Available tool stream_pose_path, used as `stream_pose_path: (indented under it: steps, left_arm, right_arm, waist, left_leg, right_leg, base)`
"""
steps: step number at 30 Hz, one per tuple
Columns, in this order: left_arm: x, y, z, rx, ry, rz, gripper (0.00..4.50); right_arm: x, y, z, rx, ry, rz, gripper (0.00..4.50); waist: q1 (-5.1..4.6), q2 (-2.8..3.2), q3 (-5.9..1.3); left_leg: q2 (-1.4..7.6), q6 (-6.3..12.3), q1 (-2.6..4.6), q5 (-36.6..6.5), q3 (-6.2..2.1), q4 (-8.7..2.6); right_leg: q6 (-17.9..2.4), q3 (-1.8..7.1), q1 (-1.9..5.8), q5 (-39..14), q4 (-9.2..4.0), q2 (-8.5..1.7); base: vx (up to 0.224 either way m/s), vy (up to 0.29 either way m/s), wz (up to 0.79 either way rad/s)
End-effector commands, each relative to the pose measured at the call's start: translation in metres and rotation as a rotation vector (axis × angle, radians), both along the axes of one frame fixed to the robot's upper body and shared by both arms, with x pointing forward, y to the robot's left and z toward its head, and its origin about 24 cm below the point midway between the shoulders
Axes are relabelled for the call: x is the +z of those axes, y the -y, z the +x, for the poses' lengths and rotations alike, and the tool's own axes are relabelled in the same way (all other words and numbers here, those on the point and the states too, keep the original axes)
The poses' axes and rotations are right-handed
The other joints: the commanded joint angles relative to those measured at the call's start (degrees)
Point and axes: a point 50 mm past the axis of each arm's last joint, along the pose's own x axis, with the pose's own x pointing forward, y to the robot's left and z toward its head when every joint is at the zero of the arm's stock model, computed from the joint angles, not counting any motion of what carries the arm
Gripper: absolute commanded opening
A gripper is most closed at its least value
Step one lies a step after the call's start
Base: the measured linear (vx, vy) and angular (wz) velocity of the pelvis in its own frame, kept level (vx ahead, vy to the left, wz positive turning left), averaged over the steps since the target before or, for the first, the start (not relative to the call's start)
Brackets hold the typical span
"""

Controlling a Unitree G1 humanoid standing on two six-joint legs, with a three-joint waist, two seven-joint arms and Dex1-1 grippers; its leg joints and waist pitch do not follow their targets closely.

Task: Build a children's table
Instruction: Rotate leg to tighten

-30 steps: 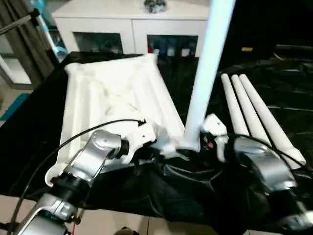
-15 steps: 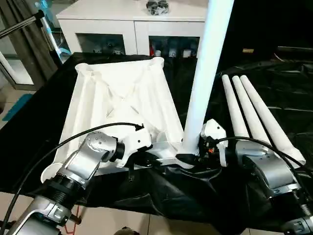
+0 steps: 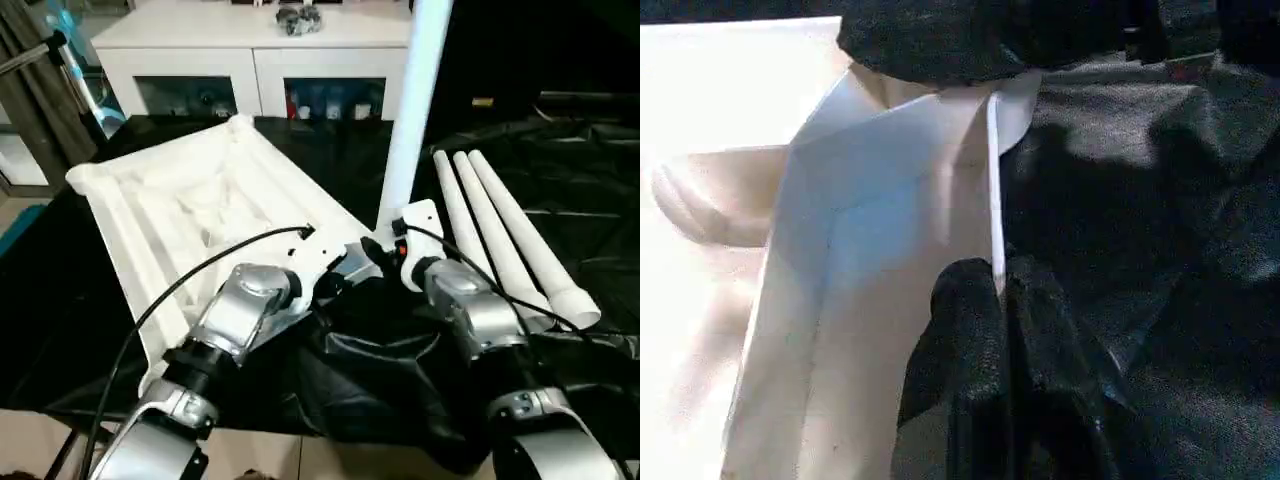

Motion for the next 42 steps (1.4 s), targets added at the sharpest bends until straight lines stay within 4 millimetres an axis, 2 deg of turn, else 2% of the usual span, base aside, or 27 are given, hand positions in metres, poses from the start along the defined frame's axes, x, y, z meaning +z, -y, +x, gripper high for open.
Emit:
stream_pose_path:
  steps: [1, 7, 9, 12, 14, 15, 16, 19, 20, 25, 27, 28, 29, 31, 35, 39, 42]
  left_arm:
    - [0.015, 0.028, -0.006, -0.141, 0.053, -0.055, 0.00]
    - [0.013, 0.016, -0.014, -0.242, 0.060, -0.057, 0.00]
    - [0.011, 0.011, -0.017, -0.269, 0.050, -0.052, 0.00]
    - [0.009, -0.001, -0.024, -0.344, 0.031, -0.050, 0.00]
    - [0.008, -0.012, -0.029, -0.409, -0.004, -0.047, 0.00]
    - [0.008, -0.014, -0.030, -0.424, -0.006, -0.044, 0.00]
    - [0.008, -0.017, -0.031, -0.446, -0.009, -0.039, 0.00]
    - [0.007, -0.024, -0.035, -0.494, -0.028, -0.026, 0.00]
    - [0.006, -0.027, -0.036, -0.504, -0.044, -0.012, 0.00]
    - [0.007, -0.036, -0.038, -0.530, -0.056, 0.013, 0.00]
    - [0.007, -0.038, -0.038, -0.535, -0.060, 0.011, 0.00]
    - [0.007, -0.038, -0.038, -0.533, -0.062, 0.009, 0.00]
    - [0.006, -0.038, -0.037, -0.527, -0.060, 0.010, 0.00]
    - [0.006, -0.037, -0.036, -0.514, -0.054, 0.005, 0.00]
    - [0.006, -0.031, -0.033, -0.468, -0.037, -0.014, 0.00]
    - [0.006, -0.022, -0.025, -0.363, -0.016, -0.025, 0.00]
    - [0.011, -0.004, -0.007, -0.148, 0.008, -0.051, 0.00]
  right_arm:
    - [-0.021, -0.023, -0.012, 0.086, -0.103, 0.011, 3.59]
    - [-0.006, -0.010, -0.009, 0.185, -0.018, 0.010, 3.77]
    - [0.000, -0.006, -0.011, 0.244, 0.007, 0.018, 3.77]
    - [0.010, 0.005, -0.023, 0.431, 0.048, -0.009, 3.77]
    - [0.013, 0.017, -0.038, 0.596, 0.048, -0.047, 3.77]
    - [0.014, 0.020, -0.041, 0.624, 0.046, -0.052, 3.77]
    - [0.015, 0.022, -0.044, 0.657, 0.038, -0.055, 3.77]
    - [0.016, 0.029, -0.052, 0.721, 0.014, -0.050, 3.77]
    - [0.016, 0.031, -0.055, 0.734, 0.001, -0.045, 3.77]
    - [0.019, 0.032, -0.062, 0.795, -0.029, -0.013, 3.30]
    - [0.020, 0.031, -0.064, 0.809, -0.039, -0.008, 3.30]
    - [0.019, 0.030, -0.065, 0.816, -0.044, -0.008, 2.99]
    - [0.019, 0.029, -0.066, 0.821, -0.047, -0.008, 2.97]
    - [0.017, 0.027, -0.067, 0.827, -0.054, -0.006, 2.95]
    - [0.011, 0.023, -0.064, 0.773, -0.057, -0.004, 2.77]
    - [-0.001, 0.020, -0.048, 0.535, -0.047, -0.021, 2.76]
    - [-0.014, 0.007, -0.034, 0.288, -0.080, 0.030, 2.75]
  waist:
    - [0.09, -0.13, -3.65]
    - [0.15, -0.13, -3.78]
    - [0.30, -0.11, -3.97]
    - [0.68, 0.07, -4.00]
    - [1.28, -0.04, -3.96]
    - [1.56, 0.21, -3.97]
    - [1.79, 0.11, -3.96]
    - [2.23, 0.15, -3.76]
    - [2.25, -0.27, -3.73]
    - [2.20, -0.09, -3.51]
    - [2.21, -0.11, -3.54]
    - [2.17, -0.14, -3.59]
    - [2.17, -0.14, -3.62]
    - [2.21, -0.43, -3.68]
    - [2.31, -0.27, -3.71]
    - [1.71, -0.43, -3.52]
    - [0.58, -0.37, -3.40]
  left_leg:
    - [2.21, 0.46, 0.86, -18.21, -1.01, -4.68]
    - [2.30, 1.24, 0.68, -17.33, -0.97, -4.61]
    - [2.48, 2.24, 0.59, -14.94, -0.94, -4.44]
    - [2.56, 3.20, 0.79, -14.06, -0.73, -4.29]
    - [2.69, 3.73, 0.83, -13.25, -0.78, -4.22]
    - [2.76, 4.26, 0.92, -13.32, -0.61, -4.15]
    - [2.74, 4.47, 0.84, -13.24, -0.63, -4.13]
    - [2.86, 3.77, 1.07, -15.03, -0.58, -4.31]
    - [2.90, 3.56, 0.93, -15.13, -0.62, -4.39]
    - [2.84, 2.34, 1.20, -17.09, -0.65, -4.58]
    - [2.86, 2.00, 1.20, -17.19, -0.67, -4.59]
    - [2.82, 1.94, 1.01, -16.74, -0.75, -4.63]
    - [2.82, 1.94, 1.07, -16.56, -0.73, -4.59]
    - [2.78, 2.13, 1.04, -15.77, -0.68, -4.49]
    - [2.76, 2.48, 0.95, -14.71, -0.66, -4.38]
    - [2.52, 1.54, 0.69, -15.38, -0.74, -4.54]
    - [2.25, -0.37, 1.20, -18.41, -0.82, -4.60]
  right_leg:
    - [-11.19, 1.93, 2.27, -16.77, -4.60, -2.88]
    - [-11.92, 1.92, 2.54, -13.45, -4.28, -2.86]
    - [-12.78, 1.97, 2.79, -9.21, -3.78, -2.87]
    - [-13.93, 1.97, 2.63, -7.18, -3.62, -2.75]
    - [-14.12, 1.91, 2.98, -5.51, -3.34, -2.58]
    - [-14.47, 2.04, 2.64, -5.09, -3.26, -2.65]
    - [-14.63, 2.01, 2.78, -5.43, -3.25, -2.71]
    - [-14.38, 2.11, 2.52, -8.76, -3.58, -2.81]
    - [-14.32, 2.16, 2.64, -9.38, -3.51, -2.86]
    - [-13.28, 2.26, 2.29, -14.22, -3.98, -2.88]
    - [-13.03, 2.31, 2.25, -14.58, -3.97, -2.90]
    - [-12.96, 2.26, 2.36, -14.14, -3.86, -2.89]
    - [-12.96, 2.26, 2.29, -13.84, -3.88, -2.89]
    - [-13.04, 2.28, 2.34, -13.39, -3.80, -2.93]
    - [-13.19, 2.26, 2.33, -12.84, -3.76, -2.96]
    - [-12.31, 2.18, 2.37, -15.56, -4.00, -2.97]
    - [-11.37, 2.05, 1.96, -20.24, -4.50, -2.90]
  base:
    - [0.000, 0.000, 0.00]
    - [0.000, 0.000, 0.00]
    - [0.000, 0.000, 0.00]
    - [0.000, 0.000, 0.00]
    - [0.000, 0.000, 0.00]
    - [0.000, 0.000, 0.00]
    - [0.000, 0.000, 0.00]
    - [0.000, 0.000, 0.00]
    - [0.000, 0.000, 0.00]
    - [0.000, 0.000, 0.00]
    - [0.000, 0.000, 0.00]
    - [0.000, 0.000, 0.00]
    - [0.000, 0.000, 0.00]
    - [0.000, 0.000, 0.00]
    - [0.000, 0.000, 0.00]
    - [0.000, 0.000, 0.00]
    - [0.000, 0.000, 0.00]
